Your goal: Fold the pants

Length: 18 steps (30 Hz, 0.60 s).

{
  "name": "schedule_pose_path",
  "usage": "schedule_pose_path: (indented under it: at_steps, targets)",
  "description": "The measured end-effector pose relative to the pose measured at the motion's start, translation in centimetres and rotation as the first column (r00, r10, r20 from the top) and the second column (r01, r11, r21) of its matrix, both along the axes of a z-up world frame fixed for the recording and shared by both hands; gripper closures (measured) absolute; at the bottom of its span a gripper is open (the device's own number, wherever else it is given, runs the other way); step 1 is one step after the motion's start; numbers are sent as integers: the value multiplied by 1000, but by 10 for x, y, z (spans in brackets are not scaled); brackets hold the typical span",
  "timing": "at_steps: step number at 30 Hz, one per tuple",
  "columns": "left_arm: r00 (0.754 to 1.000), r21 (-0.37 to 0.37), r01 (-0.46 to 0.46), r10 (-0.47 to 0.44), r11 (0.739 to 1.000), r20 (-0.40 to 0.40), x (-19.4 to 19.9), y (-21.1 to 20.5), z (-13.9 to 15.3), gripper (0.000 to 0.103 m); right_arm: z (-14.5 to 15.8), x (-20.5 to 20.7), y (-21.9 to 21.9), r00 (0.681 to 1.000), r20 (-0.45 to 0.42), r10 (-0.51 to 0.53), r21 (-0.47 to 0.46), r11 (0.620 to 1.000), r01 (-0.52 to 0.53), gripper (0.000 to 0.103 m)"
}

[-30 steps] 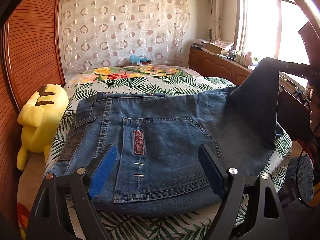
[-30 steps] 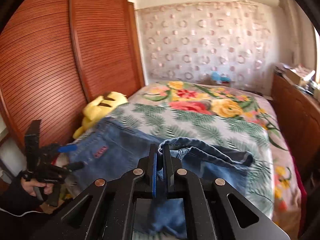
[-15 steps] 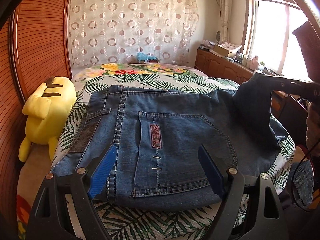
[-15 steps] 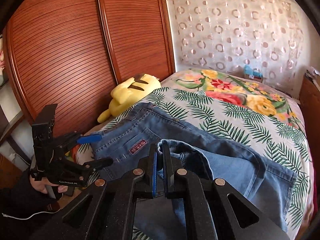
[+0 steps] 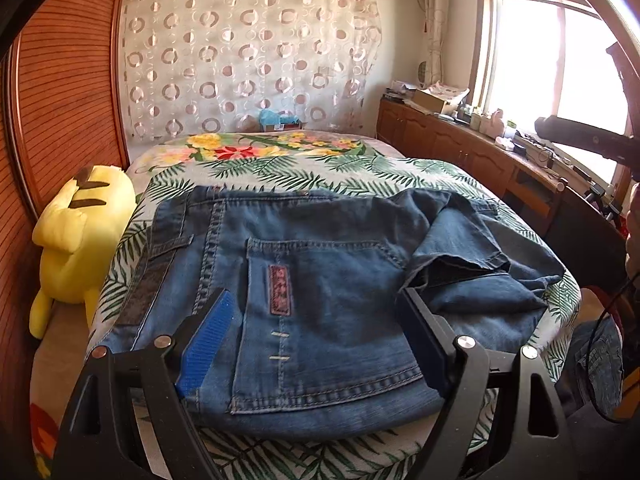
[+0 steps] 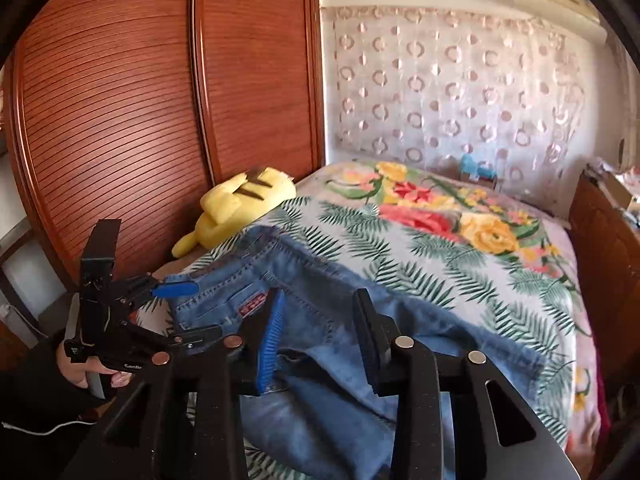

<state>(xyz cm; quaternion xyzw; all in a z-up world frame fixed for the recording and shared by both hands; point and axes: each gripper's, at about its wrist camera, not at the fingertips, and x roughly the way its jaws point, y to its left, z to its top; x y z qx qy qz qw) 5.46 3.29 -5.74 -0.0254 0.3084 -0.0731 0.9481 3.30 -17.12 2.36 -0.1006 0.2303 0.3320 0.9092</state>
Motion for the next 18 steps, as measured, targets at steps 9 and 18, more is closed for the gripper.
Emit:
schedule_pose_path:
  at_steps: [9, 18]
  targets:
    - [996, 1, 90, -90, 996, -1, 24, -29, 3, 19, -32, 9, -35, 991, -44, -130, -44, 991, 128, 63]
    - [978, -12, 194, -194, 981, -77, 44, -58, -18, 31, -78, 39, -46, 958, -177, -226, -86, 973, 214, 60]
